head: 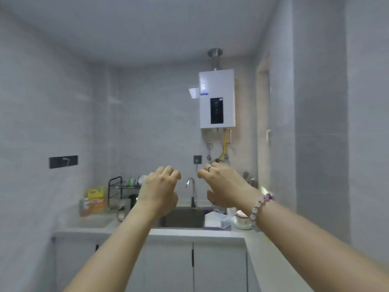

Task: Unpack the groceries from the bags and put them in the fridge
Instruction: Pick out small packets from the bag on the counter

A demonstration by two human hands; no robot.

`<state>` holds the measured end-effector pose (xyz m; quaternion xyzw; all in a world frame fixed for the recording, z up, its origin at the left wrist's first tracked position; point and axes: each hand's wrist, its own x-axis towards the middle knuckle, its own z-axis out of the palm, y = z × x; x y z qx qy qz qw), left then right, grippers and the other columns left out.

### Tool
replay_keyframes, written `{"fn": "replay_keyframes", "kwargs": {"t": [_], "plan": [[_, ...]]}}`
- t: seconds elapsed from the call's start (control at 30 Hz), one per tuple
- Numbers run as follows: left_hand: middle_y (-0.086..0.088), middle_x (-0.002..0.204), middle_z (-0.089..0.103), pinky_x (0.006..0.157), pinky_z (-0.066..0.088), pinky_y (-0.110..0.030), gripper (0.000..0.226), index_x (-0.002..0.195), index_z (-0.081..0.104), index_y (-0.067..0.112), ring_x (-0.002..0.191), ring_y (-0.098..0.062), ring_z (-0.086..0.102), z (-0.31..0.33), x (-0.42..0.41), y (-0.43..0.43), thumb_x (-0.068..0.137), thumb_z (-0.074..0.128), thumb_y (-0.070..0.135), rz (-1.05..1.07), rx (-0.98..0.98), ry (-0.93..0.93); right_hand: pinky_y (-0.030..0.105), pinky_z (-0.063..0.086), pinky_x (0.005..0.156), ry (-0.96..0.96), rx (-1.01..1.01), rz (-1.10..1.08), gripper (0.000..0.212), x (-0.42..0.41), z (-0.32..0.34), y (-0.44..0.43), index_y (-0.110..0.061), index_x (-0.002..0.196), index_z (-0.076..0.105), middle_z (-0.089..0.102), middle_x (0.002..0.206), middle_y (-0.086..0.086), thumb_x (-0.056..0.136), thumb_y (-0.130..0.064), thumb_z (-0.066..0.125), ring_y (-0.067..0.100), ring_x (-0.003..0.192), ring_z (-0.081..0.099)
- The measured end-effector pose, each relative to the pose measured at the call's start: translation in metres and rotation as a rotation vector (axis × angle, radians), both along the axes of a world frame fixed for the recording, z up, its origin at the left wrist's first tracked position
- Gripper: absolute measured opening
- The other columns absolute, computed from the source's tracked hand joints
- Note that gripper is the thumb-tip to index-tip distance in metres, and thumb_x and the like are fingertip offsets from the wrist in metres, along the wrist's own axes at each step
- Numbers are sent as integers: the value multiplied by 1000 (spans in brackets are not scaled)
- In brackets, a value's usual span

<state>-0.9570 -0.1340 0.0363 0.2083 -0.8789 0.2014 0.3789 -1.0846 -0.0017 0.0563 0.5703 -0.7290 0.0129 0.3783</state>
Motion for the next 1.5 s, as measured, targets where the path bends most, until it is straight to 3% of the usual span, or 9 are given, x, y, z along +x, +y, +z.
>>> {"fn": "replay_keyframes", "kwargs": {"t": [0.17,0.33,0.5,0.7,0.93,1.13,1.33,1.5], "plan": [[3,122,49,87,37,-25,41,126,47,21,111,-18,47,-29,-89,47,85,54,20,-197,63,-65,30,41,85,-162,27,-278,32,-68,-20,81,-12,115,51,51,119,6,84,-18,52,23,115,46],[2,120,51,87,40,-28,44,127,46,22,110,-20,48,-23,-168,97,84,56,24,-356,16,-91,31,42,90,-275,31,-460,39,-125,-45,137,-15,123,50,50,125,4,86,-25,54,21,118,46],[2,118,50,81,32,-26,38,120,49,22,109,-21,48,-32,-264,147,83,54,21,-517,-1,-147,31,42,91,-430,-15,-731,43,-206,-62,219,-17,126,50,51,128,3,85,-29,55,21,118,49],[4,123,47,89,38,-28,45,129,43,25,116,-18,45,-89,-367,200,85,53,29,-705,115,-328,32,45,90,-583,47,-994,36,-278,-123,293,-14,121,52,53,125,6,86,-19,52,24,113,52],[3,126,44,86,40,-28,49,133,38,23,115,-19,47,-176,-456,244,87,54,28,-824,196,-586,35,45,91,-778,94,-1003,36,-328,-198,302,-12,122,54,52,124,7,87,-22,53,24,114,50],[2,129,43,86,41,-29,47,132,39,22,117,-19,47,-219,-521,249,89,55,31,-867,208,-725,34,39,91,-758,130,-1012,32,-366,-243,276,-10,113,59,58,116,9,86,-26,56,27,110,51],[2,127,43,80,40,-27,40,128,45,21,117,-18,44,-264,-593,243,89,51,22,-941,283,-890,30,39,80,-832,99,-1141,27,-421,-263,267,-8,111,59,57,115,10,86,-13,55,26,107,53],[-4,115,49,83,41,-28,31,116,54,13,109,-21,49,-296,-644,254,89,55,29,-1066,414,-1003,33,47,87,-986,159,-1254,27,-470,-288,248,-5,114,58,58,118,13,88,-7,53,28,110,56]]}}
